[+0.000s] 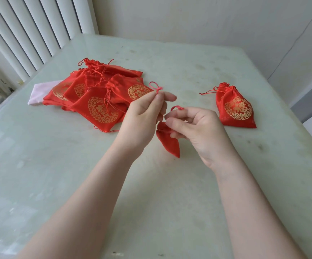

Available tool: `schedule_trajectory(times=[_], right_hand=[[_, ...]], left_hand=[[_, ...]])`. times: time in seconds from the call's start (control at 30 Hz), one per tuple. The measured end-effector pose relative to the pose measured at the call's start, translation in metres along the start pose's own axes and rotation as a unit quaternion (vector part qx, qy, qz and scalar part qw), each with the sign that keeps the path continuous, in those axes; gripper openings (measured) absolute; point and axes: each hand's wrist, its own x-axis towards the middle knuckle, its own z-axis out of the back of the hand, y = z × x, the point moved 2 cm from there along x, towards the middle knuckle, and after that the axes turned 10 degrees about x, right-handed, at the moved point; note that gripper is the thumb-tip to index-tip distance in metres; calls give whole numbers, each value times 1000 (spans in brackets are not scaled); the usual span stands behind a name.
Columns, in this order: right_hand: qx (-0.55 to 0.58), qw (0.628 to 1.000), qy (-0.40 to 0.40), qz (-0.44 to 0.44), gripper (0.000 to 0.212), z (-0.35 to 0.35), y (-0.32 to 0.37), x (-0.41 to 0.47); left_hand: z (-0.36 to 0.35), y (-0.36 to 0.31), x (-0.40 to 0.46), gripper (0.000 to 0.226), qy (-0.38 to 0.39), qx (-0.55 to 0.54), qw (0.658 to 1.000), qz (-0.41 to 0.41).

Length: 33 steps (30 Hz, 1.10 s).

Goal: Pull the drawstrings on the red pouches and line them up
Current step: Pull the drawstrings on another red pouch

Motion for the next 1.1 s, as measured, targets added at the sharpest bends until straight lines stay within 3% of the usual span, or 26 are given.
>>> schedule_trajectory(times=[0.1,0.23,0.33,0.43,0.53,0.67,0.93,1.1], right_hand=[[24,1000,16,-4,14,-4,0,-1],[-16,999,-28,13,9,-4,-4,0],[-85,992,-78,60,13,-1,-5,1],[-146,978,-79,129,12,0,-1,0],[-71,985,-96,122,17,4,3,0],[40,991,-109,72,8,7,7,0],[76,993,-90,3,13,7,2,2],[99,981,-168,21,26,12,0,5]], left_hand=[[2,-4,-2,24,7,-8,1000,-23],[1,-4,-3,24,39,-31,998,-35],[0,-5,-5,25,71,-37,995,-59],[1,-4,-4,21,82,-51,992,-77],[0,-2,-3,18,78,-54,994,-55],[-6,2,-5,7,96,-22,995,-6],[-10,9,-4,13,119,-2,993,4],[-11,14,-2,13,90,-3,996,17]])
